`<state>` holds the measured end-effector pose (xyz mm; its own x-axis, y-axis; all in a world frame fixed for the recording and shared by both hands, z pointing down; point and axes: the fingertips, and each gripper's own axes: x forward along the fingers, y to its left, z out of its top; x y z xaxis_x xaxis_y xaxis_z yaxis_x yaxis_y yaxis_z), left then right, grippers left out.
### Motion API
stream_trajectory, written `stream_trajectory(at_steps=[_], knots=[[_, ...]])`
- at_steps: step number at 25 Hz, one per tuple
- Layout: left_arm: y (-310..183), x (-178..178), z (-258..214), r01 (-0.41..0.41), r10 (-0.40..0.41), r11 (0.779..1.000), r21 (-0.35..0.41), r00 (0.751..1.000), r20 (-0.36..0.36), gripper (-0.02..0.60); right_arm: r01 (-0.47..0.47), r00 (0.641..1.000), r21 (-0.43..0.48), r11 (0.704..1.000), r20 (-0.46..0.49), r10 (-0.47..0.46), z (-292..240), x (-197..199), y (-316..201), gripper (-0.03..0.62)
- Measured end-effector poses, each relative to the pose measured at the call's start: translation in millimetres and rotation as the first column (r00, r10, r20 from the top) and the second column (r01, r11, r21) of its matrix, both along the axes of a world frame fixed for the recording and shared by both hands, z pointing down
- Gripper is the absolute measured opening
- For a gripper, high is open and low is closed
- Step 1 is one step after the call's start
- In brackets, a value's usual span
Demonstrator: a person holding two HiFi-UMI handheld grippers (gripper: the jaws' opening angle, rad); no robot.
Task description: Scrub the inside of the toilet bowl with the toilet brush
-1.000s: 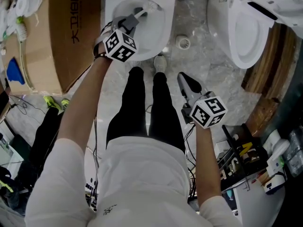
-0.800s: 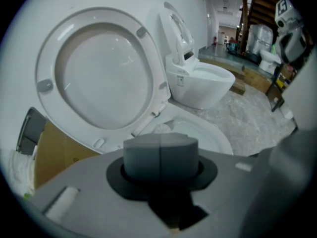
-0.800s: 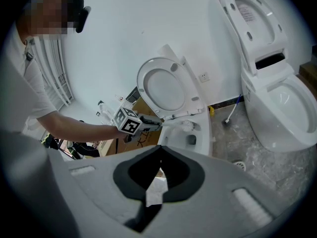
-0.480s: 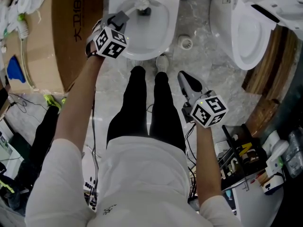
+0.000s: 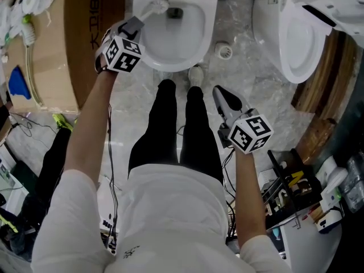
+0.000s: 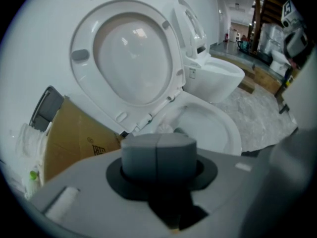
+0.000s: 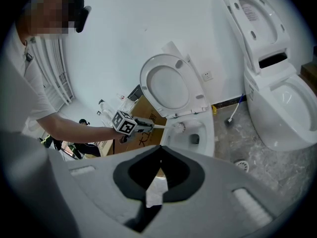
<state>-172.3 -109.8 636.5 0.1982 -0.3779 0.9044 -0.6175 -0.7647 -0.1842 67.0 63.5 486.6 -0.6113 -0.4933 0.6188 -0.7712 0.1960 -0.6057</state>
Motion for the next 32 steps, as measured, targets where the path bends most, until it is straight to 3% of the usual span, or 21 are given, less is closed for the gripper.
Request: stream_trajectory(at_steps=[8, 21, 32], knots=[[11.7, -13.5, 5.0, 0.016, -0.016, 1.0, -0.008, 1.0, 0.011, 0.149, -0.011, 1.0, -0.002, 1.0, -0.001, 0.011, 2.8, -3.6, 7.3, 0.0], [22.8, 55.2, 33.3, -0.14, 0.138, 0.989, -0.044, 0.99, -0.038, 0.149, -0.055, 0.998, -0.017, 0.998, -0.009, 0.055, 11.1, -1.5, 13.9, 0.0], [4.0, 53.6, 53.8, -0.157, 0.157, 0.987, -0.037, 0.988, -0.008, 0.149, -0.101, 0.995, -0.048, 0.994, -0.023, 0.1, 25.2, 10.3, 26.3, 0.0]])
